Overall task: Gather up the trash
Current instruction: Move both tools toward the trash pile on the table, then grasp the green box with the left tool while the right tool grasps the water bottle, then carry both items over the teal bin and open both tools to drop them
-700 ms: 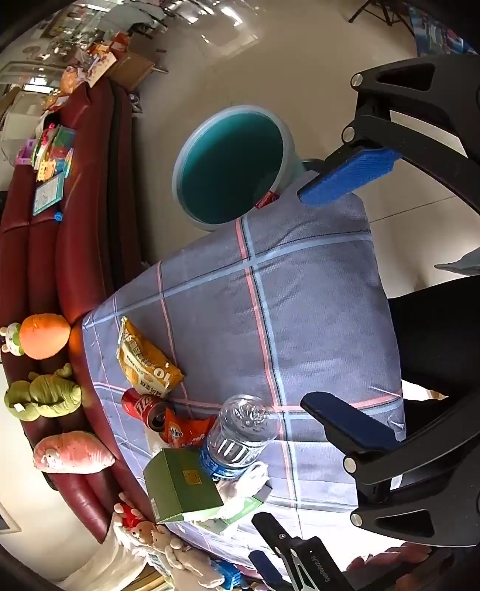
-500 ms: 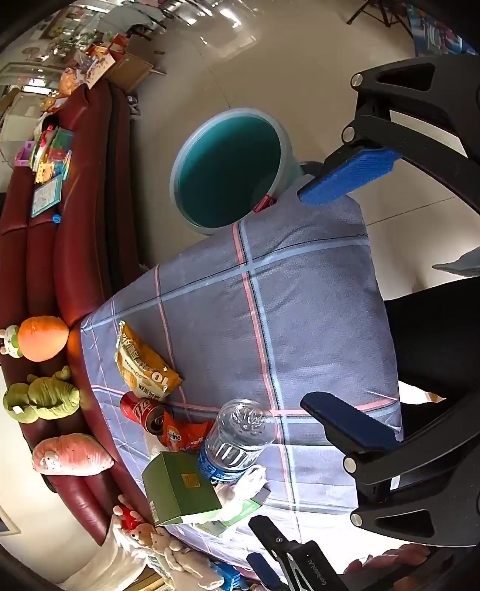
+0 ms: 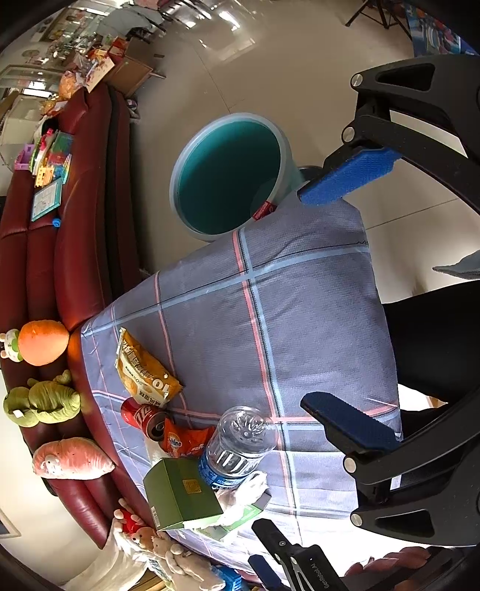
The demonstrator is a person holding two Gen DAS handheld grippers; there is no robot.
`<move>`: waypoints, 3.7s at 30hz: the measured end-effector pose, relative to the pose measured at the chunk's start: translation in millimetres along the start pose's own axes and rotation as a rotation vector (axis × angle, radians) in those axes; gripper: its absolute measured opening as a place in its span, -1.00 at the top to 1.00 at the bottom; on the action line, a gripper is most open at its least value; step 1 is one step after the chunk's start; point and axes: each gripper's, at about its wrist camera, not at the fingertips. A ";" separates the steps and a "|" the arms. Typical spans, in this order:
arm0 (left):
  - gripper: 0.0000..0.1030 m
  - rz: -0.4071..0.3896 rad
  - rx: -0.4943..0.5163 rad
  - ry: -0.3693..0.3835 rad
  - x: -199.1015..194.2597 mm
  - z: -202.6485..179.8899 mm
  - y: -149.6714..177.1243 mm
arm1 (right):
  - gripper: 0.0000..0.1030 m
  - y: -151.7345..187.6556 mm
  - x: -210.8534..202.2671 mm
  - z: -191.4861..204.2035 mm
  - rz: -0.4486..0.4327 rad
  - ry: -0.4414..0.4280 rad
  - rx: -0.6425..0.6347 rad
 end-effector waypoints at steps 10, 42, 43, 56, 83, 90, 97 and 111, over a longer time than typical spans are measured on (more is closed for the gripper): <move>-0.92 0.011 -0.004 -0.002 2.6 5.1 0.4 | -0.88 0.6 1.7 0.9 0.003 0.004 -0.008; -0.92 0.037 -0.019 -0.007 28.2 39.5 -7.9 | -0.88 -24.7 23.0 45.5 0.074 -0.030 -0.171; -0.92 0.039 -0.018 -0.011 30.1 43.9 -8.6 | -0.88 -27.1 24.0 49.7 0.076 -0.043 -0.185; -0.92 0.060 -0.096 -0.044 52.6 113.4 -20.5 | -0.61 -87.3 55.8 151.3 0.169 -0.205 -0.504; -0.71 0.027 0.033 0.160 42.7 27.8 -91.8 | -0.28 -70.0 93.1 110.9 0.317 -0.359 -0.442; 0.57 0.087 0.105 0.140 75.4 5.1 -86.0 | -0.30 -60.8 86.7 78.1 0.346 -0.349 -0.398; 0.58 0.142 0.121 0.106 90.4 2.5 -78.7 | -0.39 -62.5 108.2 91.5 0.376 -0.355 -0.472; 0.91 0.043 0.159 0.202 42.7 -16.4 -98.2 | -0.20 -70.4 95.4 32.0 0.249 -0.452 -0.258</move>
Point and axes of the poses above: each gripper's, at about its wrist camera, not at the fingertips, and x roughly the way its jaws point, z to its left, y to its underside, and after that the axes turned 6 degrees about -x, right-handed
